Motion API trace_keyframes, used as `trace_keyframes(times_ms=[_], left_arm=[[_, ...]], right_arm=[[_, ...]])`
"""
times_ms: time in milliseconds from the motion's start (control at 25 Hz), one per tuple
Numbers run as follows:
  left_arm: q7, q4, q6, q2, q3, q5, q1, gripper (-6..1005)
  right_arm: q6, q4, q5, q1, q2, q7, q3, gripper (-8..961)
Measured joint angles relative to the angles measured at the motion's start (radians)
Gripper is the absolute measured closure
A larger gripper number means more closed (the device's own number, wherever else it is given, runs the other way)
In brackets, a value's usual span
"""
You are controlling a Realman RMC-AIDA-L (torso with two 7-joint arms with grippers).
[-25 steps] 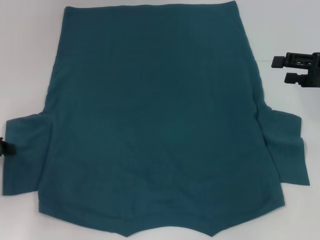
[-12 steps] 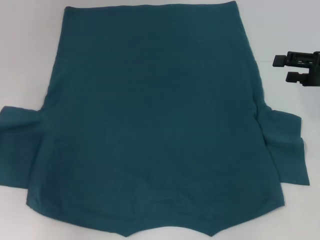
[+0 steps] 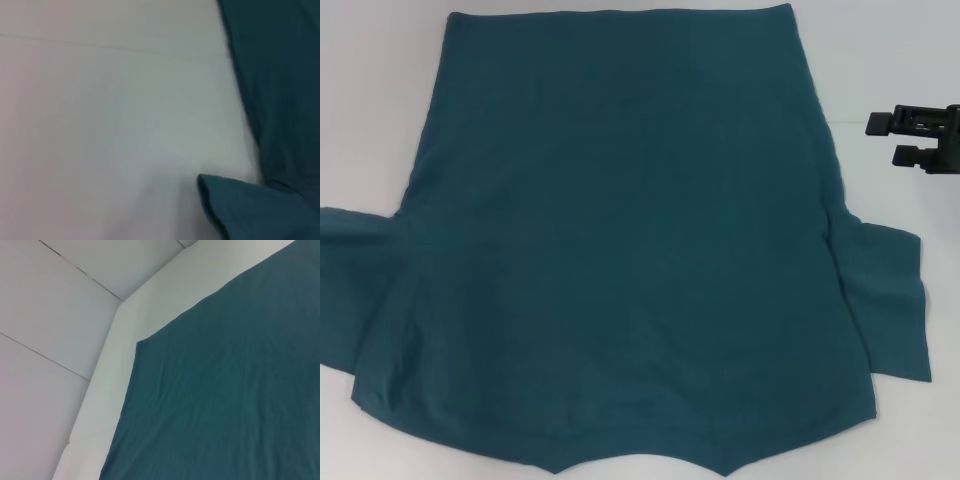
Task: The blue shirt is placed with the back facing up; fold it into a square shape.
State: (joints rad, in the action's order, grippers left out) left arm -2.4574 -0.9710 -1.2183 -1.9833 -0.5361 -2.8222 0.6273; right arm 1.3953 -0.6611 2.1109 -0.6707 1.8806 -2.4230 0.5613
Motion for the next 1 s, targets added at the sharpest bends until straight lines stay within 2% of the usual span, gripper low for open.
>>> trace_keyframes(times_ms=[280,480,680,1000], left_arm=[[-0.089,-0.114,-0.177,-0.010,-0.085,-0.003,0.023,996],[-0.228,-0.163,-0.314,0.010,-0.172,-0.014,0.073,996],[-0.285,-0.162,-0.374,0.014,-0.191,-0.034,0.140,996],[-0.323,-0.139,-0.383,-0.002,-0.215,-0.035,0.201,996]], right_arm=[[0.000,0.000,0.000,0.000,0.000,0.000,0.004,89],[0.001,0.000,0.000,-0.001,0.000,0.002,0.006,89],[0.001,0.000,0.000,-0.001,0.001,0.005,0.008,90],[0.000,0.002,0.002,0.002,0.002,0.007,0.016,91]])
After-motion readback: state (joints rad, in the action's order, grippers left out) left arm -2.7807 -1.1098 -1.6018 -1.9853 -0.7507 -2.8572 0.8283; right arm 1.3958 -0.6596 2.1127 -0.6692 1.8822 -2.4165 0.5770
